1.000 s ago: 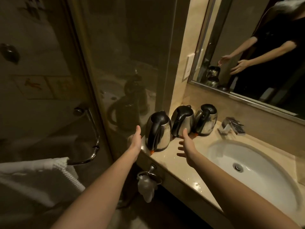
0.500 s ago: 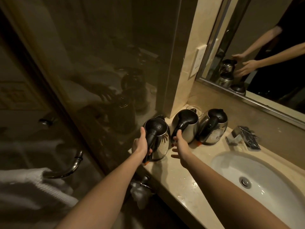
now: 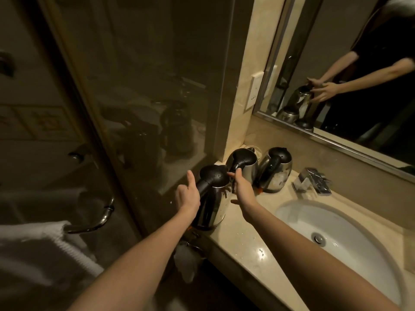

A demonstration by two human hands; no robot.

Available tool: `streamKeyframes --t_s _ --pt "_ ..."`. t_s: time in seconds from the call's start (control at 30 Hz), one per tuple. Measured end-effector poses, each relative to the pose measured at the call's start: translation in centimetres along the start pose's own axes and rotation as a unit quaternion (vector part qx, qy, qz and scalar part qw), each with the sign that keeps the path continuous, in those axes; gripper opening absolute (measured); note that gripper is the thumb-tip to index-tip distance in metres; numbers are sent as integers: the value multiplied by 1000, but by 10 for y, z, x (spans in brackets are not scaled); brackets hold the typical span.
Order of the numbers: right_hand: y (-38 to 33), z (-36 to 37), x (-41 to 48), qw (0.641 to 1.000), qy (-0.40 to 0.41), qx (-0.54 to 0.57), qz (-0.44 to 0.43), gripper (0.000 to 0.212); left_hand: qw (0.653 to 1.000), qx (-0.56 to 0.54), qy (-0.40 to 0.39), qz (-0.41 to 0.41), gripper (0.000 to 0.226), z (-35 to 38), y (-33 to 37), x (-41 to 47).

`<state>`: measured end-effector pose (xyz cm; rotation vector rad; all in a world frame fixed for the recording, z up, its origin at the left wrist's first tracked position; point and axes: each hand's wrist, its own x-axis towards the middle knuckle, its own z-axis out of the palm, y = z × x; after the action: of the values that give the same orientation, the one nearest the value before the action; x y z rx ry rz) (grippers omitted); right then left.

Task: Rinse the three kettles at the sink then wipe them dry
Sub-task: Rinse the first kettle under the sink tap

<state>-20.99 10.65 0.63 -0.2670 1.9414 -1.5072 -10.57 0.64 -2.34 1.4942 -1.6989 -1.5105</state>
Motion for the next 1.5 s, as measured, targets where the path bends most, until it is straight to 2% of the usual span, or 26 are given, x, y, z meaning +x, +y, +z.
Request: streamKeyframes --t_s 0.13,0.37,0.5,0.73,0.97,1.17,1.3,1.4,1.5 --pt "-3 -10 -46 998 34 13 -52 54 999 -7 -3 46 73 -4 7 -43" --pt "5 -64 -127 992 77 75 -61 58 990 47 -42 125 82 11 -1 -116" --pt "19 -95 -155 986 119 103 -59 60 986 65 -70 134 83 29 -9 -150" --pt "37 -150 -168 971 211 99 -56 63 980 66 -115 150 80 78 -8 -189" --pt "32 -221 -146 961 247 90 -84 62 972 84 -133 173 90 150 17 -195" --pt "22 -275 -113 959 240 98 -112 67 974 89 -132 163 75 206 35 -189" --pt "22 -305 -90 961 188 180 -92 73 979 69 -127 145 68 236 42 -186" --pt "23 -324 -74 948 142 272 -84 74 983 55 -126 119 67 250 44 -180" --pt "23 -336 -60 937 132 316 -74 73 985 44 -133 100 70 262 42 -172"
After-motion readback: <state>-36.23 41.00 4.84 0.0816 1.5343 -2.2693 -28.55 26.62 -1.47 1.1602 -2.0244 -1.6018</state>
